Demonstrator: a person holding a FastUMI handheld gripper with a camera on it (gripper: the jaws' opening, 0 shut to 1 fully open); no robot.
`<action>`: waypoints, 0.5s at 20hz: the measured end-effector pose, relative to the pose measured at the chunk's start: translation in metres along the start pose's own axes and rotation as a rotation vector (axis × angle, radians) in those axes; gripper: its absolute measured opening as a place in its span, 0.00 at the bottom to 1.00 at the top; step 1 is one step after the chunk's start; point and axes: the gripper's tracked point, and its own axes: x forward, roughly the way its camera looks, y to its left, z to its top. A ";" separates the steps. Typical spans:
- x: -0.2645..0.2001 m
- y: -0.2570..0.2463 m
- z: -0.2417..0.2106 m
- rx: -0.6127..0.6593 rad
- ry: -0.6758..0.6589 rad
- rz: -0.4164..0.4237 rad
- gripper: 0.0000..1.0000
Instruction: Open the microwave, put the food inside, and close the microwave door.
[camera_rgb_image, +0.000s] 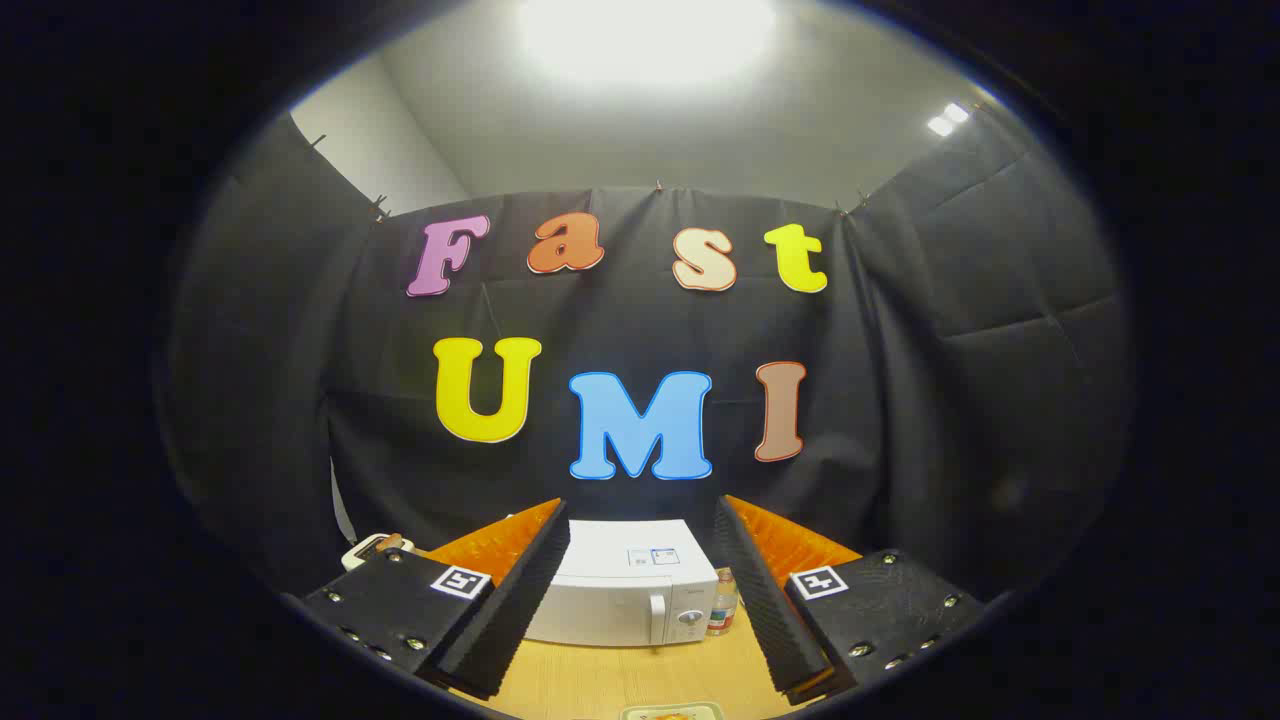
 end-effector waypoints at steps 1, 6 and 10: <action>0.000 0.002 -0.002 0.003 0.006 0.006 0.93; 0.006 0.003 -0.009 -0.007 0.011 0.009 0.93; 0.007 0.005 -0.009 -0.014 0.010 0.015 0.94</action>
